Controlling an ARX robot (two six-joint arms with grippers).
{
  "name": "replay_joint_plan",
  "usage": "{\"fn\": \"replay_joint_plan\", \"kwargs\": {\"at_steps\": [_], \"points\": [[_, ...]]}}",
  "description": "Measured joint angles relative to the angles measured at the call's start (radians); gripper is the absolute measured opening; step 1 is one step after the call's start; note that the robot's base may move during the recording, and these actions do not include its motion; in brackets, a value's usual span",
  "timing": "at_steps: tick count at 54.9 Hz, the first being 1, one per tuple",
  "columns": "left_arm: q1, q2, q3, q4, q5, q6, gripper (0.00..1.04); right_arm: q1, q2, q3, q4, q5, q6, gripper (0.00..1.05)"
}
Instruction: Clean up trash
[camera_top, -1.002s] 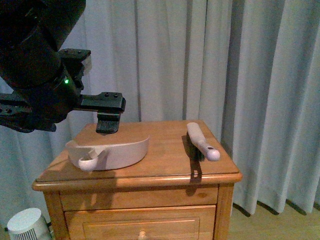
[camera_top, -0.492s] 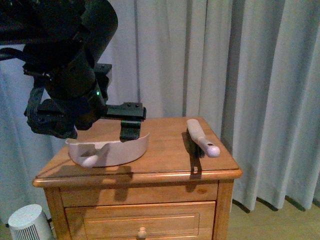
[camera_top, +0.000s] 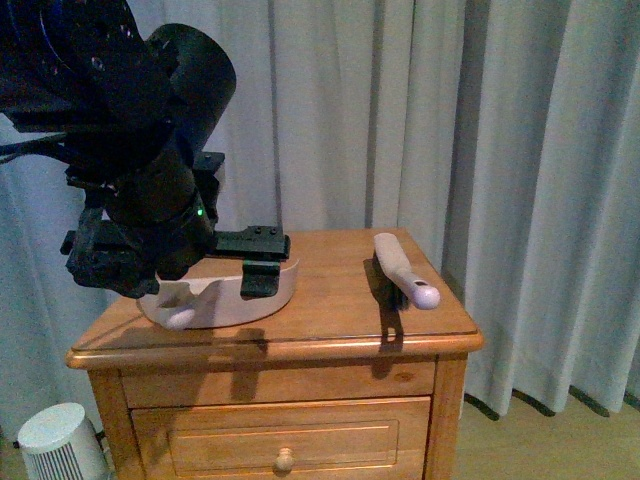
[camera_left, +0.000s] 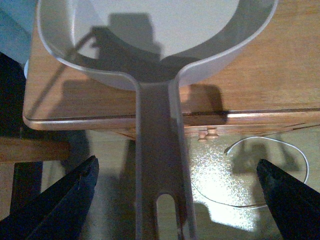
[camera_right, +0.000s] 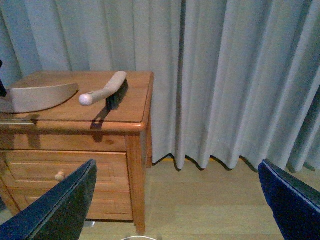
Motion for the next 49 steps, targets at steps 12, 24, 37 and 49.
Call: {"fn": "replay_joint_plan", "kwargs": {"at_steps": [12,24,37,49], "points": [[0.009,0.018,0.000,0.023,0.005,0.002,0.97,0.000,0.000,0.000,0.000,0.000,0.000,0.97],[0.029,0.031,0.000,0.042,0.002,0.015,0.97,0.000,0.000,0.000,0.000,0.000,0.000,0.97],[0.040,0.057,-0.011,0.062,0.005,0.023,0.97,0.000,0.000,0.000,0.000,0.000,0.000,0.97],[0.044,0.068,-0.042,0.091,0.009,0.030,0.97,0.000,0.000,0.000,0.000,0.000,0.000,0.97]]}}
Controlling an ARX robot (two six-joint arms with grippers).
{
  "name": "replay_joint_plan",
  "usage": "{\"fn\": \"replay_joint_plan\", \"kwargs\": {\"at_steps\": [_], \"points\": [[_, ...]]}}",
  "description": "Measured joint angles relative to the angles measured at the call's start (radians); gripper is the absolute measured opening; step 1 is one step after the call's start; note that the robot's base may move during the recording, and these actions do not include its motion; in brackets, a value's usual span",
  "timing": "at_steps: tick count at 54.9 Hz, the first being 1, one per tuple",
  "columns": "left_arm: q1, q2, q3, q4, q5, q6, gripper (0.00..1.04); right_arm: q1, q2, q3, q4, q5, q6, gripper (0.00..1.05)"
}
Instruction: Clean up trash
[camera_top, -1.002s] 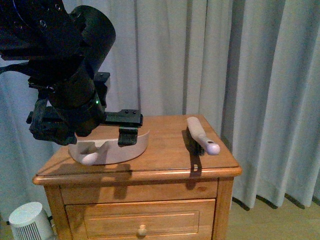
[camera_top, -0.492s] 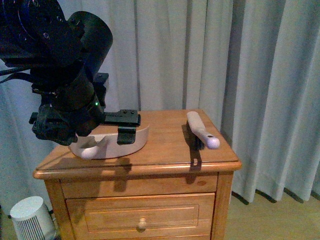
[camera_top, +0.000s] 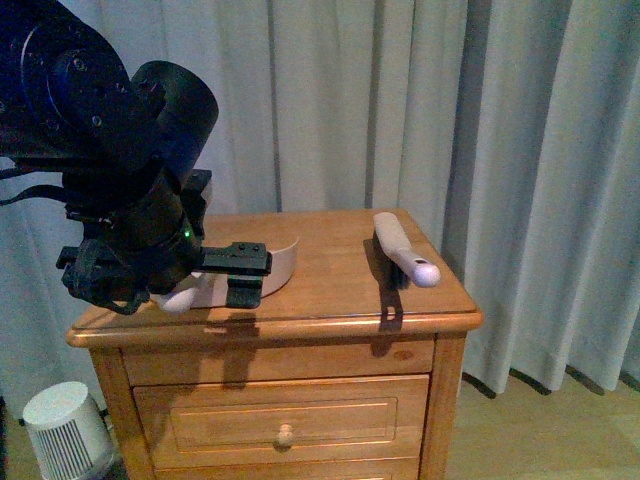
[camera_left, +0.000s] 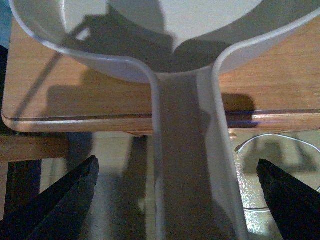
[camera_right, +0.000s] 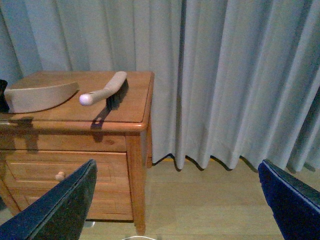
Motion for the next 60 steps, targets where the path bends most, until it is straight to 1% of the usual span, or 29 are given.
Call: {"fn": "replay_joint_plan", "kwargs": {"at_steps": [17,19,23,26,33,38,40,60], "points": [[0.004,0.001,-0.014,0.022,-0.004,0.025,0.97,0.000,0.000,0.000,0.000,0.000,0.000,0.97],[0.005,0.001,-0.017,0.023,-0.008,0.032,0.94,0.000,0.000,0.000,0.000,0.000,0.000,0.97],[0.006,0.001,-0.019,0.026,-0.010,0.037,0.82,0.000,0.000,0.000,0.000,0.000,0.000,0.97],[0.006,0.001,-0.021,0.028,-0.013,0.043,0.68,0.000,0.000,0.000,0.000,0.000,0.000,0.97],[0.007,0.001,-0.021,0.032,-0.013,0.047,0.48,0.000,0.000,0.000,0.000,0.000,0.000,0.97],[0.007,0.001,-0.021,0.032,-0.013,0.050,0.31,0.000,0.000,0.000,0.000,0.000,0.000,0.97],[0.007,0.001,-0.021,0.032,-0.013,0.050,0.28,0.000,0.000,0.000,0.000,0.000,0.000,0.97],[0.019,-0.006,-0.024,0.037,-0.023,0.056,0.27,0.000,0.000,0.000,0.000,0.000,0.000,0.97]]}}
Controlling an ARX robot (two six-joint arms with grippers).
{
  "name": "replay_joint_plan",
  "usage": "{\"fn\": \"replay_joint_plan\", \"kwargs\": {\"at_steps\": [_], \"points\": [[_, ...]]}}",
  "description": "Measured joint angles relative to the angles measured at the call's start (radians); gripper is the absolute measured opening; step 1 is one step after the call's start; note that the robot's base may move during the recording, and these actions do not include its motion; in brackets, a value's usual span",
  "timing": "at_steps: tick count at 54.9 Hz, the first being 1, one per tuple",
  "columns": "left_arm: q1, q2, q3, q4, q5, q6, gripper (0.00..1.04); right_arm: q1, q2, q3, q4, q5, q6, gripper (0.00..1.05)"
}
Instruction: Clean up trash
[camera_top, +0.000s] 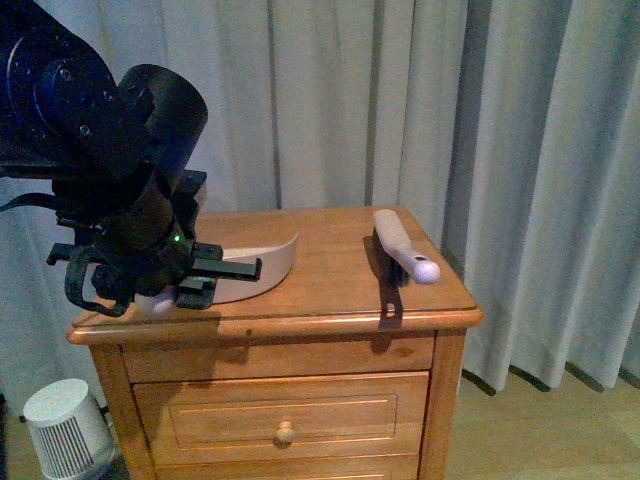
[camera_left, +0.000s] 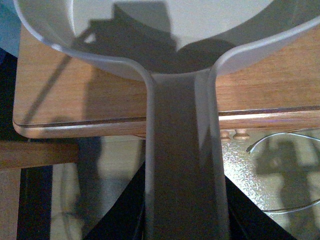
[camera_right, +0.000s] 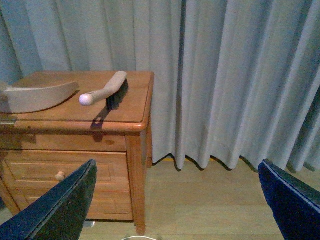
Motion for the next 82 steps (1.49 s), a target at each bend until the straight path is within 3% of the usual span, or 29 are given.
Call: {"fn": "replay_joint_plan", "kwargs": {"at_steps": [23,35,46,57,82], "points": [[0.029,-0.246,-0.089,0.195,-0.045,0.116,0.27,0.000,0.000,0.000,0.000,0.000,0.000,0.97],[0.021,-0.646,-0.334,0.415,-0.032,0.264,0.27,0.000,0.000,0.000,0.000,0.000,0.000,0.97],[0.051,-0.977,-0.587,0.491,0.041,0.376,0.27,0.000,0.000,0.000,0.000,0.000,0.000,0.97],[0.094,-1.229,-0.792,0.451,0.129,0.457,0.27,0.000,0.000,0.000,0.000,0.000,0.000,0.97],[0.116,-1.540,-0.989,0.332,0.108,0.464,0.27,0.000,0.000,0.000,0.000,0.000,0.000,0.97]]}}
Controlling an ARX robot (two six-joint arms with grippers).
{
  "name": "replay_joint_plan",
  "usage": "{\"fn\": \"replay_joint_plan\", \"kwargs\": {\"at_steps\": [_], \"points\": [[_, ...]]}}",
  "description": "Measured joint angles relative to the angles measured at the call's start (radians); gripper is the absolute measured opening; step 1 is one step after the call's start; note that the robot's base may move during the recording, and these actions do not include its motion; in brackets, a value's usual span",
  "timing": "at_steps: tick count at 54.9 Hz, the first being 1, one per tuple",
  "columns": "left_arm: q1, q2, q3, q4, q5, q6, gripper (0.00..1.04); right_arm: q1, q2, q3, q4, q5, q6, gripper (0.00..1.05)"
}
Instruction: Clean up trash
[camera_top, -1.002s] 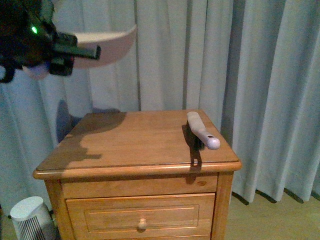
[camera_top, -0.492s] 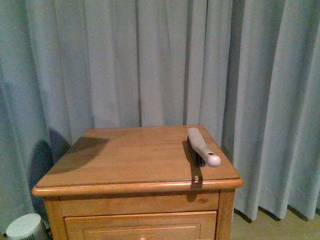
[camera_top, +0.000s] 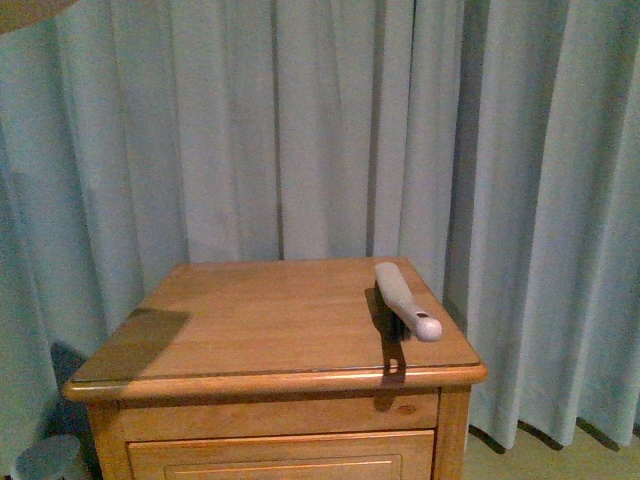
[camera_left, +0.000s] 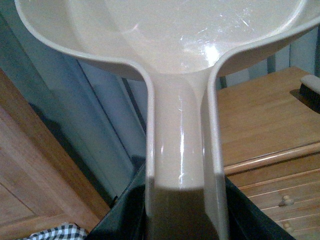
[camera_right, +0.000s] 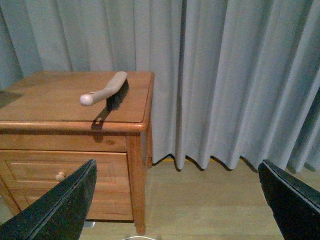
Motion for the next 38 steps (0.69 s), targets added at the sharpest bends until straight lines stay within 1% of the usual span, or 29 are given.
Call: {"fn": "replay_joint_plan", "kwargs": {"at_steps": [8,23,38], "points": [[0.018,-0.027,-0.034,-0.024,0.009,-0.043,0.27,0.000,0.000,0.000,0.000,0.000,0.000,0.97],[0.057,-0.024,-0.037,-0.030,0.037,-0.103,0.27,0.000,0.000,0.000,0.000,0.000,0.000,0.97],[0.058,-0.024,-0.038,-0.032,0.037,-0.129,0.27,0.000,0.000,0.000,0.000,0.000,0.000,0.97]]}}
